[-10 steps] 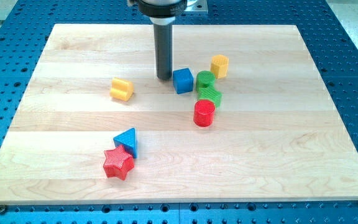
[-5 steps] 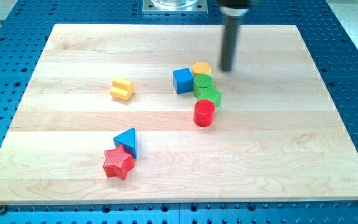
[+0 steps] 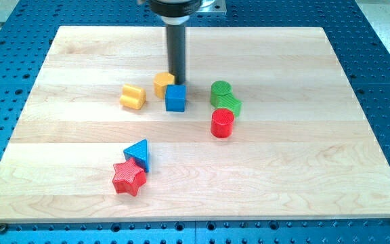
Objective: Place cube in between yellow blocks
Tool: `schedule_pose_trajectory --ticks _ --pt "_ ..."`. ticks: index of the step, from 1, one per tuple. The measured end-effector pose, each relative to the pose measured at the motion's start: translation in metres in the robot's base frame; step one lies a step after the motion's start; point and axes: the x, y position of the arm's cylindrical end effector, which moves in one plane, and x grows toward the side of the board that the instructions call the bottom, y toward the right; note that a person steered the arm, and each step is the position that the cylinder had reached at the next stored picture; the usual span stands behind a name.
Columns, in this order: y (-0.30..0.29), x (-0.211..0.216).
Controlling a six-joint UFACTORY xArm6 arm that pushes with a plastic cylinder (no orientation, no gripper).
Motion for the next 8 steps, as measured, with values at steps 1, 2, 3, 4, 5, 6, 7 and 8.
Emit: schedule_pose_trajectory --ticks 1,2,3,4,5,6,7,8 --pt "-0.023 0.001" --pt "-0.095 -0.006" --pt "-0.103 0.028" --pt "-0.057 0.032" --pt "-0.033 0.030" --pt "-0.031 0.026" --pt "-0.006 0.014" --pt "0.027 0.007"
